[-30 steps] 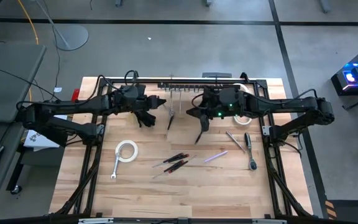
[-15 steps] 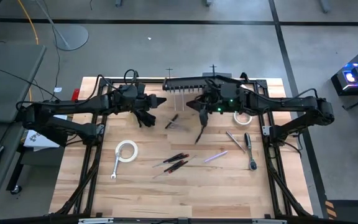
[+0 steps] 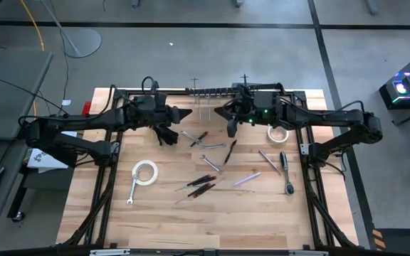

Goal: Hang tools onto peg board
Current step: Adjust the peg board

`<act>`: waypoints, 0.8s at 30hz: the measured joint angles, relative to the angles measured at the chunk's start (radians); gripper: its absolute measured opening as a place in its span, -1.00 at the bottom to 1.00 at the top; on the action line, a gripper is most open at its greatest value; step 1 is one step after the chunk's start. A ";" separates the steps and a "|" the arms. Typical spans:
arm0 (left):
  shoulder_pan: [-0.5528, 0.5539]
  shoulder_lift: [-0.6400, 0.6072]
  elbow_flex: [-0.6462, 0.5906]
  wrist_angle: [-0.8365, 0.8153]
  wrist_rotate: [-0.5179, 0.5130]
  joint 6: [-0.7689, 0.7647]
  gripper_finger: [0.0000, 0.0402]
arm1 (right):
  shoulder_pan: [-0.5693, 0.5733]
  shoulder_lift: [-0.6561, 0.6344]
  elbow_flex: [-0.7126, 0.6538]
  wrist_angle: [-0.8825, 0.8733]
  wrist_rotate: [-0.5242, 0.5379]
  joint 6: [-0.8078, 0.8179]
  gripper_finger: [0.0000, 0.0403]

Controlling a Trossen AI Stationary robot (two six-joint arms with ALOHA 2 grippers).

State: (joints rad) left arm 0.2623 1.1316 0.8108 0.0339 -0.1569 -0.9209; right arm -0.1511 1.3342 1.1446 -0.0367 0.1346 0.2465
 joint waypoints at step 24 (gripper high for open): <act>0.029 0.001 0.001 0.250 -0.196 1.129 -0.09 | -0.052 -0.002 0.050 -0.033 -0.016 -0.064 -1.00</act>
State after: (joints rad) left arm 0.2917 1.1322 0.8116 0.2843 -0.3533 0.2081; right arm -0.2035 1.3319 1.1942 -0.0701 0.1188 0.1825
